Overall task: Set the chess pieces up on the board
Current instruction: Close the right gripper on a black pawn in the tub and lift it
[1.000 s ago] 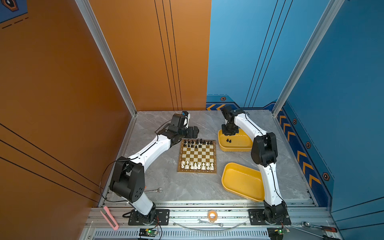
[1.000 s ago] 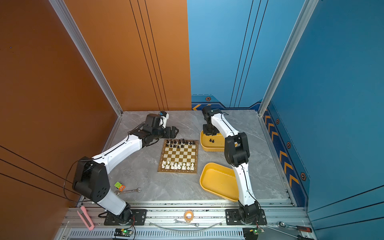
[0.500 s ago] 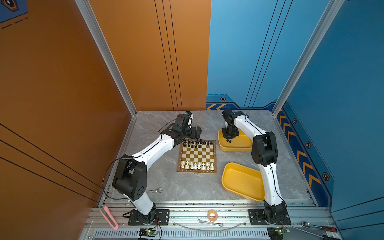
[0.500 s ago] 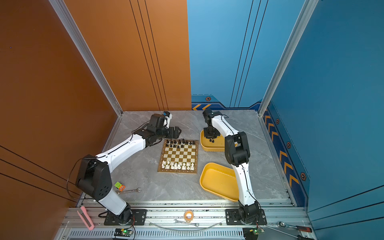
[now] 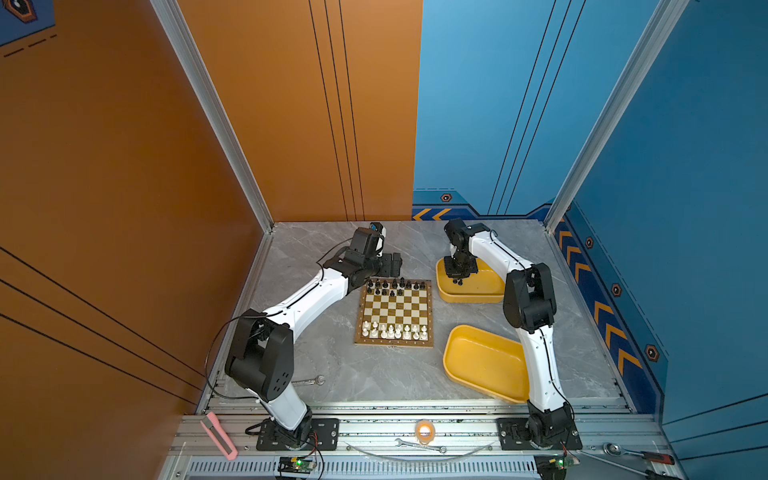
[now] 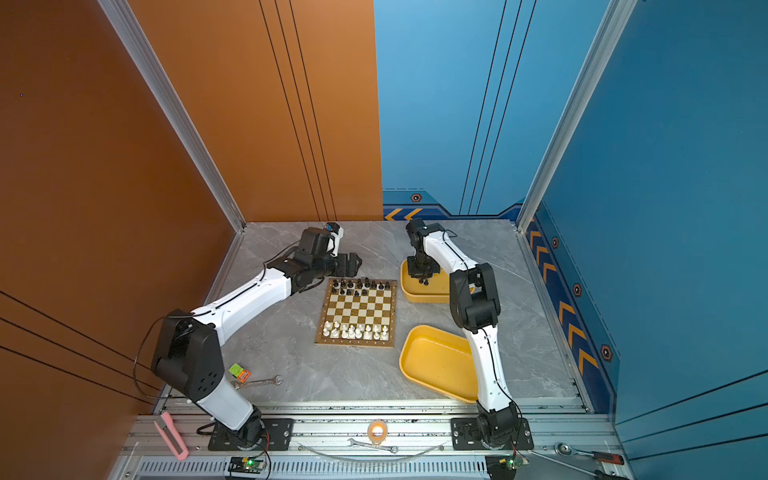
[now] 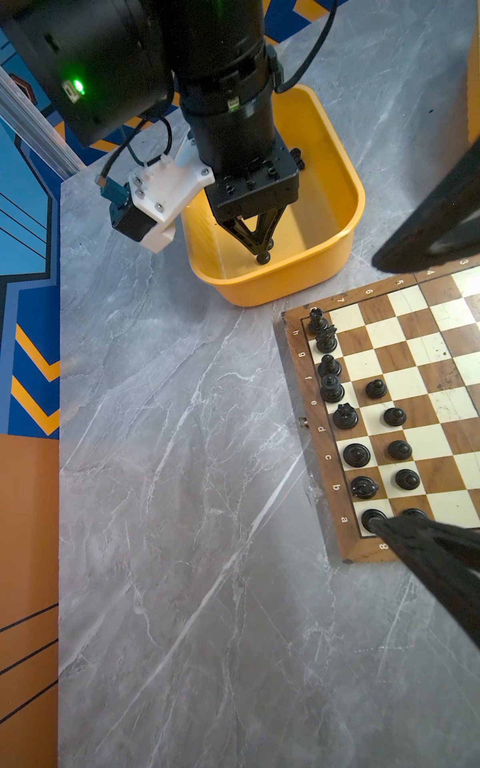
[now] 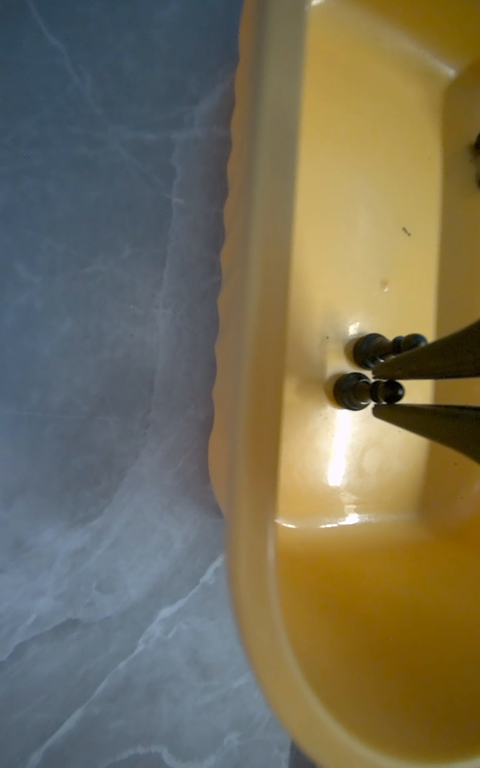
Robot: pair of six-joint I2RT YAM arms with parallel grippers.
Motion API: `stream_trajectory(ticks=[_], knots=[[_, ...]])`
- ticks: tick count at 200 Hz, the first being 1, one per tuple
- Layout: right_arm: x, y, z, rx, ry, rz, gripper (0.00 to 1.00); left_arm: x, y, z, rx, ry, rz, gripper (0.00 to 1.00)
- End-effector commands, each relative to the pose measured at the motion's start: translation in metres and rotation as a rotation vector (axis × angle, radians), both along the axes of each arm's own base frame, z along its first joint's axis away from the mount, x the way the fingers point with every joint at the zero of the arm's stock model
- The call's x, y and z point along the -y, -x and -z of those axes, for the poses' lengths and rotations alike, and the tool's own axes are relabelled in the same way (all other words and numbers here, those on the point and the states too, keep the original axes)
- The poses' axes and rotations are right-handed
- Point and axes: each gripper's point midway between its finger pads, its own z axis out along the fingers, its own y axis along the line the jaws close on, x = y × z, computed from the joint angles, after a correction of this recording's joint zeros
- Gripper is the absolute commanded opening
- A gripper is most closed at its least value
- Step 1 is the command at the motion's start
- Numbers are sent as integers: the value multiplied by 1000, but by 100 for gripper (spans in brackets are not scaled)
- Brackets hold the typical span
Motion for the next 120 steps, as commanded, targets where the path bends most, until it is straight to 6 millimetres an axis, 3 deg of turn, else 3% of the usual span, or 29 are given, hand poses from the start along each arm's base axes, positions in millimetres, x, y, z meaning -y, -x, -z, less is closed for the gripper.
stream_trajectory(ticks=[1, 79, 120], knots=[[0, 1, 5, -12, -12, -5, 14, 0, -4, -12, 15, -9, -18, 92], [-2, 1, 10, -14, -16, -2, 16, -7, 2, -14, 23, -27, -25, 92], [-4, 0, 3, 5, -14, -4, 7, -9, 5, -17, 28, -32, -24, 92]])
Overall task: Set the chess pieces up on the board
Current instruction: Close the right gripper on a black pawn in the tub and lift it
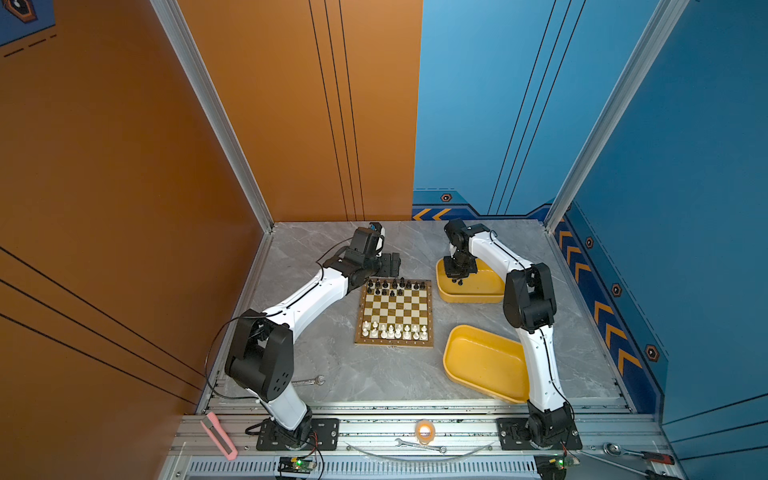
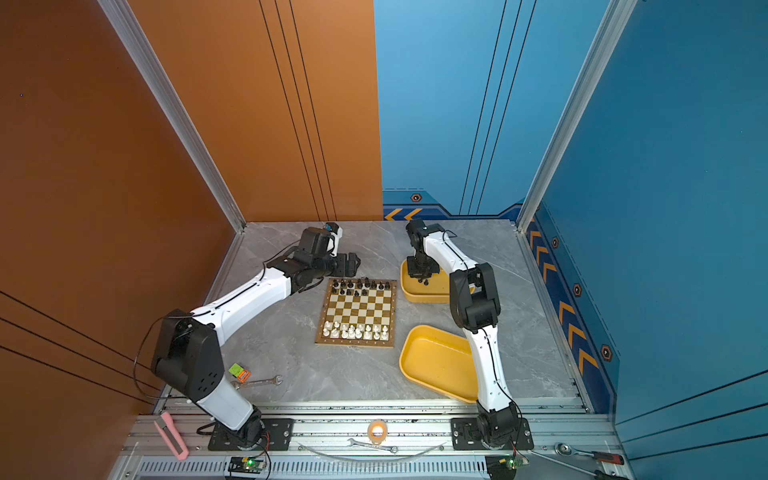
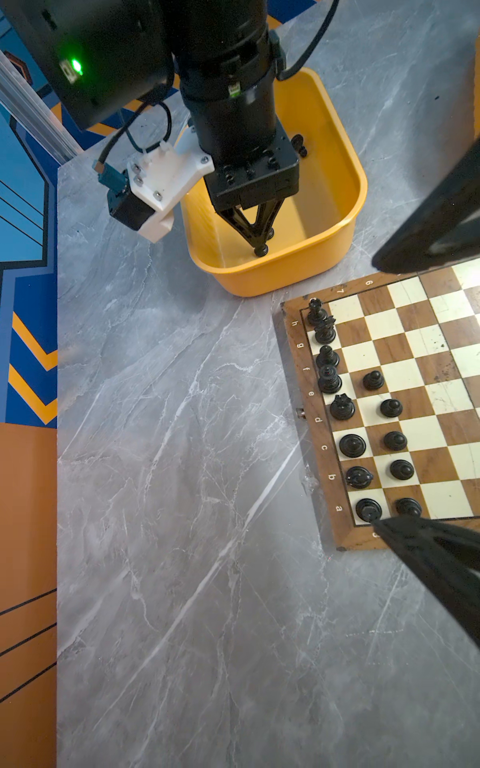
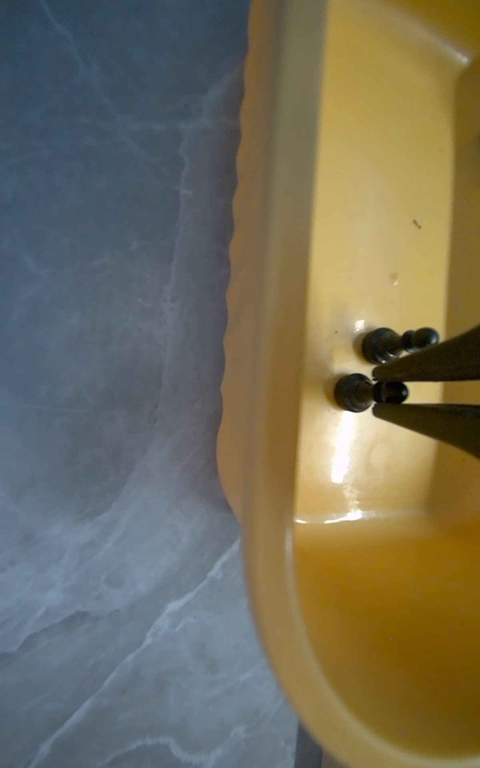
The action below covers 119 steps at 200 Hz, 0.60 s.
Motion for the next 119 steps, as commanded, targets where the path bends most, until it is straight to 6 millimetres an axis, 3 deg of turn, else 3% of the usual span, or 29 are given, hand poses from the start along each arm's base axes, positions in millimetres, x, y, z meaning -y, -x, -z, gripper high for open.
stream_trajectory(ticks=[1, 23, 56, 119], knots=[[-2, 1, 1, -1, -6, -3, 7, -5, 5, -17, 33, -13, -6, 92], [-6, 0, -12, 28, -12, -1, 5, -9, 8, -18, 36, -18, -10, 92], [-12, -1, -48, 94, -13, -7, 5, -20, 14, -18, 46, -26, -29, 92], [-44, 13, -105, 189, -7, -57, 5, -64, 28, -18, 76, 5, -98, 93]])
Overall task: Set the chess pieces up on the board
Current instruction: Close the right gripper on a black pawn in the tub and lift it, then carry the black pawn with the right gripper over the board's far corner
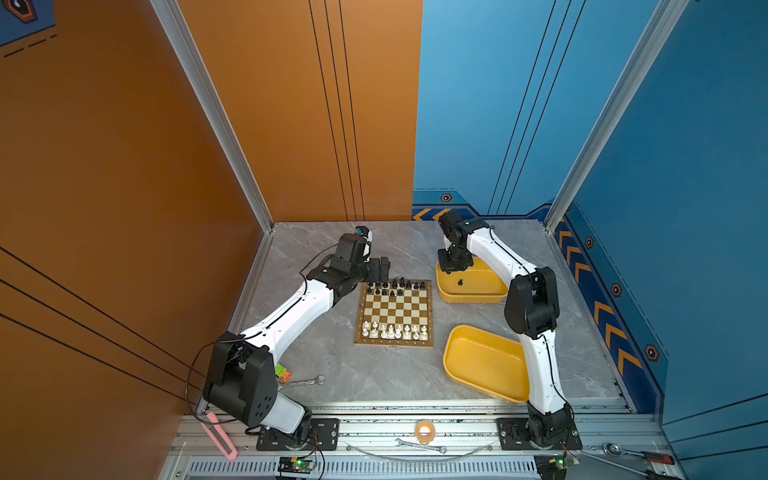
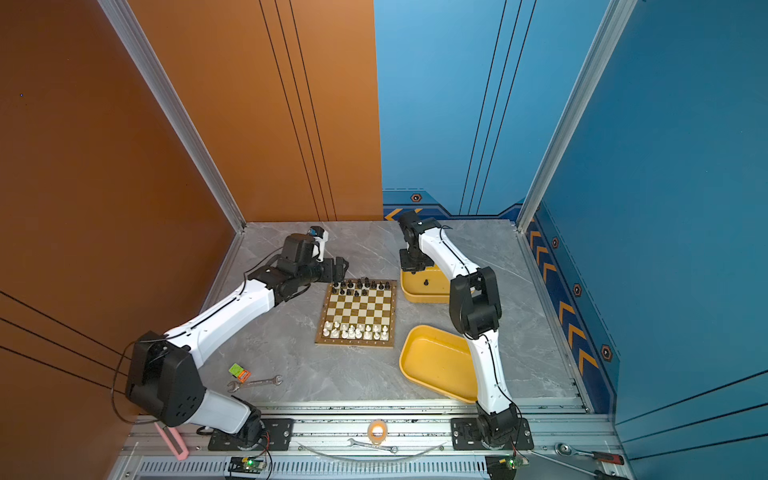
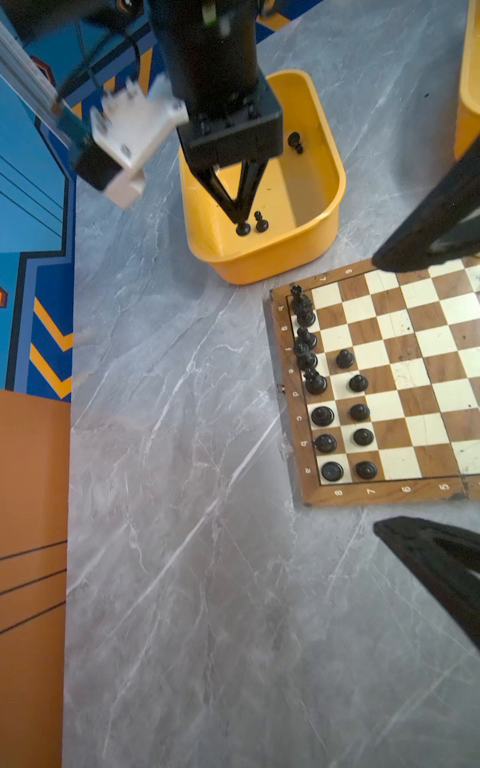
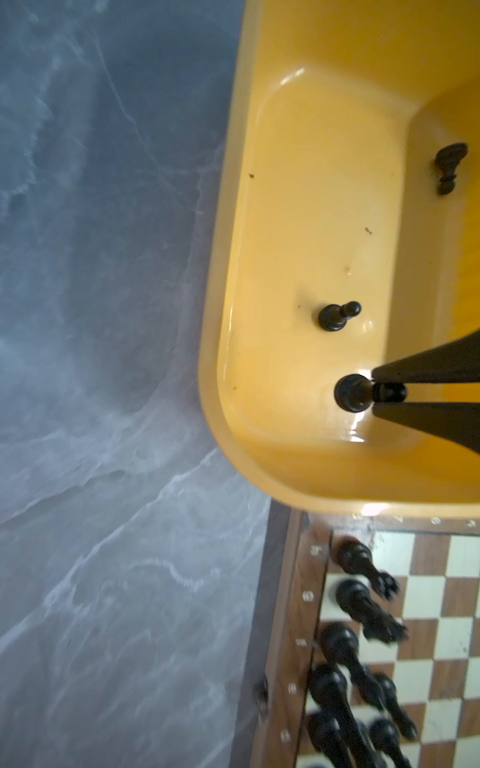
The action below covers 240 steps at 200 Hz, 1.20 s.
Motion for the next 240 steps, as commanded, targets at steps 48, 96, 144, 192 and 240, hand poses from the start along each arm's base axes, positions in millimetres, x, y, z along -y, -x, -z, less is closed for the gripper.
stream_trajectory(ticks=[48, 96, 144, 192, 240], knots=[[-52, 36, -44, 56, -12, -58, 5, -33, 19, 2, 33, 18, -34, 93], [-90, 55, -24, 15, -11, -127, 5, -42, 35, 6, 35, 23, -48, 93], [-109, 61, 4, -34, -21, -160, 5, -56, 51, 12, 35, 23, -80, 93], [-123, 63, 27, -74, -26, -187, 5, -62, 57, 10, 36, 15, -100, 93], [-133, 64, 39, -100, -40, -200, 5, -63, 53, 11, 29, 12, -105, 93]])
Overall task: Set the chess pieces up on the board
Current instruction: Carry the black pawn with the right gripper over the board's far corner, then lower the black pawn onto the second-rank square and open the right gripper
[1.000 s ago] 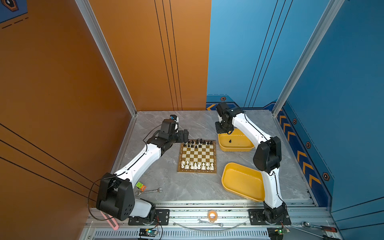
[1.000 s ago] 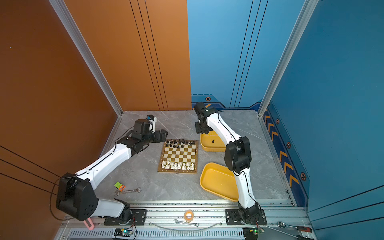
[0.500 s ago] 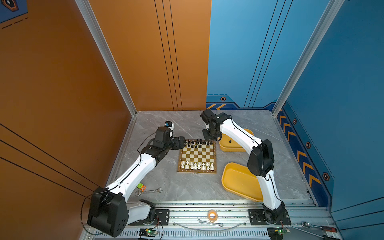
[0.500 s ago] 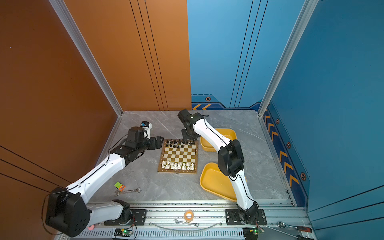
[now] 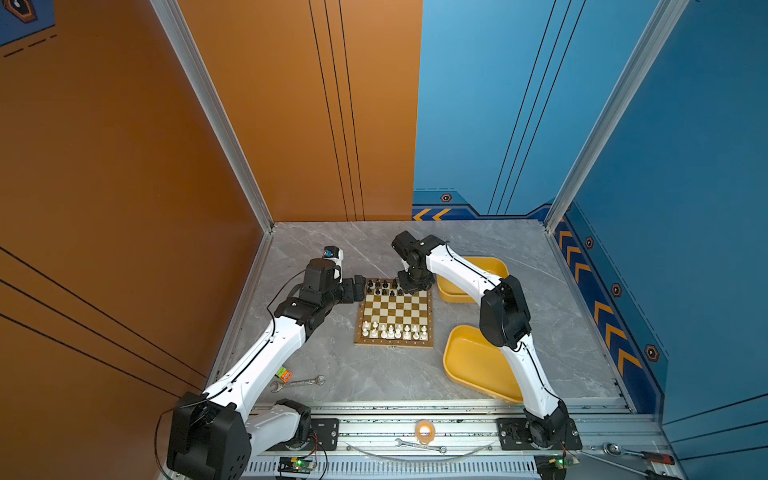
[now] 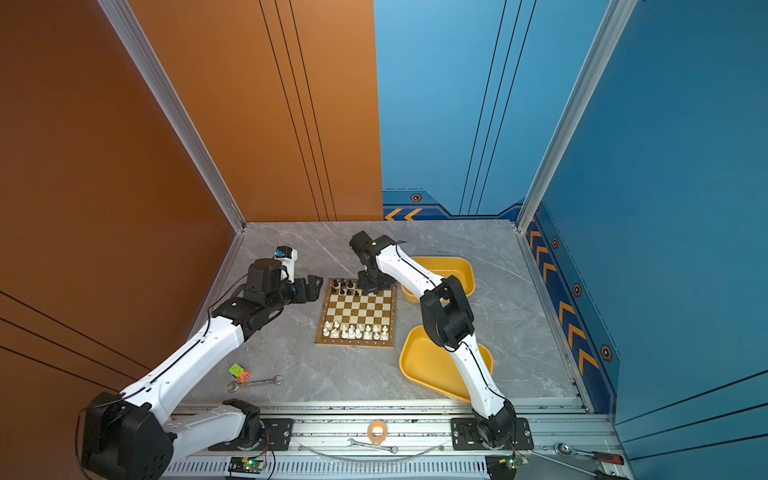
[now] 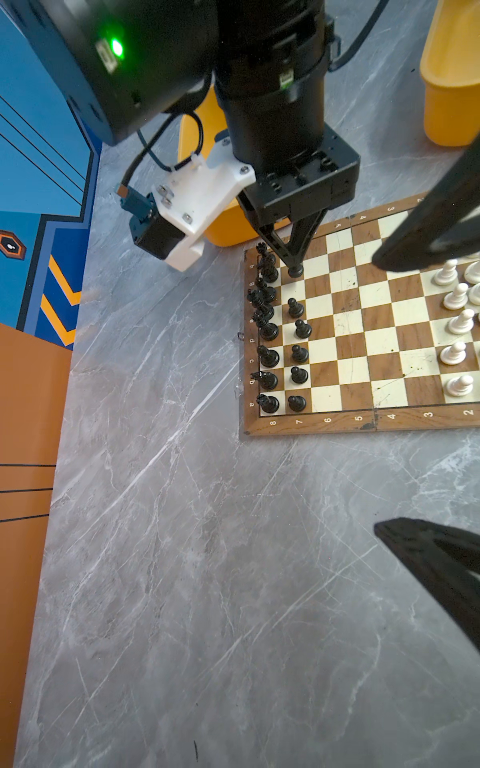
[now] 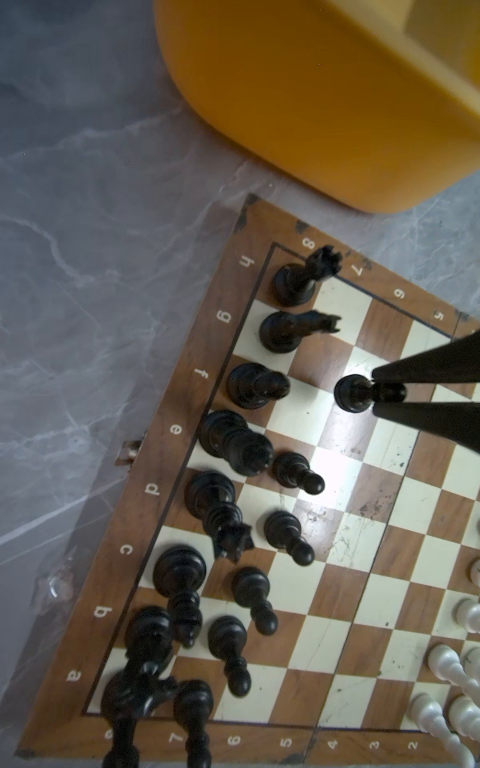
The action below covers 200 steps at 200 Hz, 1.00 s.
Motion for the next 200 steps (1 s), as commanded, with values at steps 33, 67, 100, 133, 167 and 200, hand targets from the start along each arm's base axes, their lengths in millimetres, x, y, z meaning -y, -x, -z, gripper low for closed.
stream_trajectory(ticks=[33, 67, 100, 133, 167, 200], knots=[[-11, -4, 3, -8, -31, 10, 5, -7, 0, 5, -24, -16, -22, 93], [-10, -7, 7, -18, -32, 18, 5, -9, -2, 8, -32, -13, -27, 93], [-10, -7, 12, -33, -30, 18, 6, -10, -3, 9, -35, -12, -29, 93], [-10, -6, 16, -45, -25, 19, 8, -11, -4, 10, -40, -10, -31, 93], [-7, -9, 13, -35, -24, 25, 12, -11, -5, 11, -44, -5, -34, 93], [-2, -12, 14, -33, -12, 35, 11, -11, -6, 11, -44, -3, -33, 93]])
